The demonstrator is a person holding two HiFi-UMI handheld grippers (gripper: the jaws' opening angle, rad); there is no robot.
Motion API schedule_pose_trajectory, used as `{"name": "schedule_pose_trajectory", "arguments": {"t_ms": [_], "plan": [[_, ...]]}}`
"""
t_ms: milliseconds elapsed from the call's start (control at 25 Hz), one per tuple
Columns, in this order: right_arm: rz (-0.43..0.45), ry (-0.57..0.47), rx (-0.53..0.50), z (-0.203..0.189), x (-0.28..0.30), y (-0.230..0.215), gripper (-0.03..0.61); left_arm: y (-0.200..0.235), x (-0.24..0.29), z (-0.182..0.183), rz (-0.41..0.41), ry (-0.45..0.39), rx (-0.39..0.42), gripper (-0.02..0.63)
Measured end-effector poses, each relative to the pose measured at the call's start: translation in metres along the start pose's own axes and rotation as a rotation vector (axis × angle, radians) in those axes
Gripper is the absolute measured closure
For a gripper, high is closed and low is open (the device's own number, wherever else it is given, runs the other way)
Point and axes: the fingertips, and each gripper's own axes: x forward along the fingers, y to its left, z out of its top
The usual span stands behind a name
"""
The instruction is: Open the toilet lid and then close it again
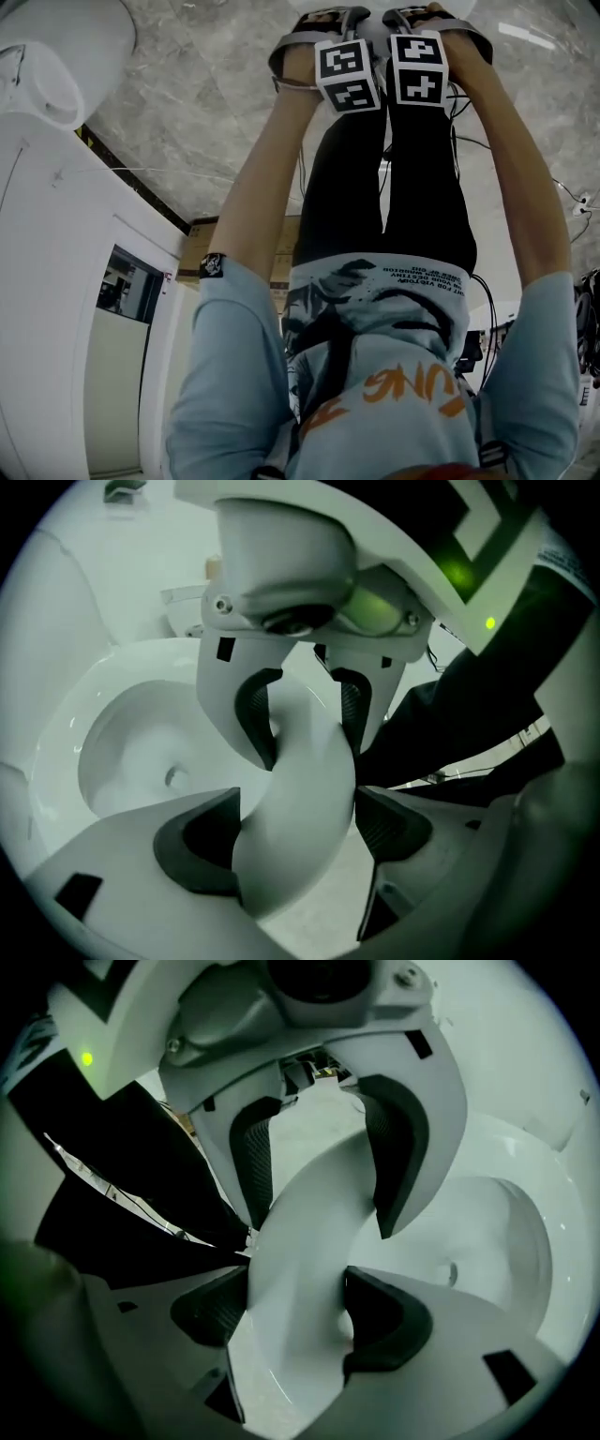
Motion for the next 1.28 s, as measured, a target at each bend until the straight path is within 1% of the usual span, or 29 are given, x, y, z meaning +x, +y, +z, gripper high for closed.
{"name": "schedule_pose_trajectory", "arguments": {"t_ms": [80,160,240,280,440,520,600,680,840,960,1040,1120,1280], "plan": [[0.005,0.026,0.002,0.002,-0.002,0.001,0.242,0.0,-0.003,0.0,0.009,-0.003,-0.021,0.241],[0.009,0.034,0.005,0.004,-0.005,0.005,0.245,-0.004,-0.005,0.001,0.012,0.014,-0.008,0.241],[0.015,0.021,0.013,0.003,-0.011,0.01,0.247,-0.008,-0.008,0.005,0.019,0.021,0.013,0.241],[0.016,0.012,0.017,0.003,-0.016,0.01,0.249,-0.007,-0.01,0.006,0.036,0.024,0.036,0.241],[0.028,-0.046,0.032,0.014,-0.05,0.013,0.253,-0.005,-0.033,0.007,0.146,0.05,0.191,0.242],[0.025,-0.09,0.038,0.021,-0.073,0.016,0.261,-0.003,-0.048,0.012,0.2,0.046,0.218,0.242],[0.0,-0.122,0.035,0.027,-0.095,0.019,0.27,0.001,-0.064,0.018,0.243,0.043,0.223,0.242],[-0.053,-0.136,0.022,0.032,-0.115,0.02,0.286,0.003,-0.081,0.024,0.284,0.044,0.24,0.244],[-0.166,-0.157,0.013,0.043,-0.153,0.025,0.327,0.001,-0.117,0.038,0.347,0.033,0.304,0.306],[-0.298,-0.171,0.02,0.046,-0.174,0.019,0.355,0.012,-0.136,0.042,0.387,0.049,0.315,0.326],[-0.387,-0.174,0.034,0.049,-0.184,0.025,0.376,0.008,-0.145,0.044,0.376,0.07,0.31,0.331],[-0.451,-0.178,0.054,0.053,-0.196,0.036,0.387,-0.001,-0.157,0.047,0.358,0.084,0.288,0.334],[-0.578,-0.188,0.072,0.056,-0.232,0.036,0.387,0.002,-0.195,0.063,0.386,0.08,0.214,0.348]]}}
